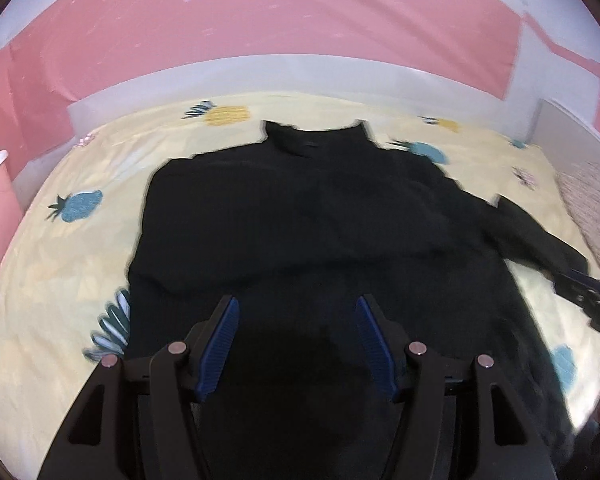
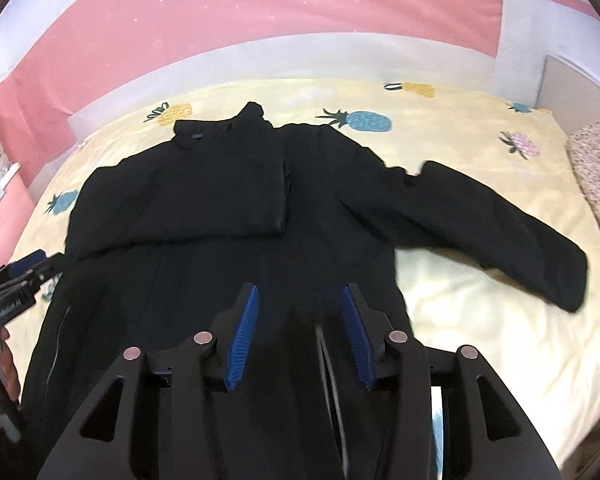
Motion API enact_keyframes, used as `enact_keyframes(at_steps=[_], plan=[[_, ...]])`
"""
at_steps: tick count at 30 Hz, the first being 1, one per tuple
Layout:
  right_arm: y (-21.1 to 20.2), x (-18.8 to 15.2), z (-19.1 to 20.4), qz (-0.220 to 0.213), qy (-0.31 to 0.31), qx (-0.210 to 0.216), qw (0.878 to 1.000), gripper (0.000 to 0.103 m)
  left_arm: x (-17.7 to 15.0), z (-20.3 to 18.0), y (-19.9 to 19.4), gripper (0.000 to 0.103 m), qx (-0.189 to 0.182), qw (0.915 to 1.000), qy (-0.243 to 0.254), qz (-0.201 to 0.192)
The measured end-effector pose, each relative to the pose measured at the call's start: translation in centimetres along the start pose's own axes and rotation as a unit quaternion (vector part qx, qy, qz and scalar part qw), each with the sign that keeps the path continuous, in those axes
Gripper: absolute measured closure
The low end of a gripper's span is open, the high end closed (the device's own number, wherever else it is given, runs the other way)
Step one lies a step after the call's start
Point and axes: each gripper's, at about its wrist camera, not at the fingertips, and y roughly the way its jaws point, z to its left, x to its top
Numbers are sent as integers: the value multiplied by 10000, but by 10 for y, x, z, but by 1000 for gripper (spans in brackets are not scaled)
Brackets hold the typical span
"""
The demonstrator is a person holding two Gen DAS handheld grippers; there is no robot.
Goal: Fold large clothes
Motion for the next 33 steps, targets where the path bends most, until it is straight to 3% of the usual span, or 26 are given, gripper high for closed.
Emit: enact_keyframes(at_steps=[8, 15, 18, 24, 33], plan=[[-70, -57, -12, -142, 322, -13, 9994, 56, -49, -63, -76, 40, -156, 9994, 235, 212], [-109, -89, -6, -231, 47, -230, 9995, 56, -64, -87, -133, 39, -87, 9991, 405, -18], [-123, -98, -11, -329, 126, -372, 9987, 56, -69, -92, -143, 39, -108, 9992, 384, -16], [-141, -102, -34, -470, 519, -132, 9975, 56, -74, -101, -156, 39, -12, 9992, 401, 3], [-128, -98, -70, -491, 1125, 90, 9924, 56, -71, -111, -148, 39, 43, 9989, 462, 99]])
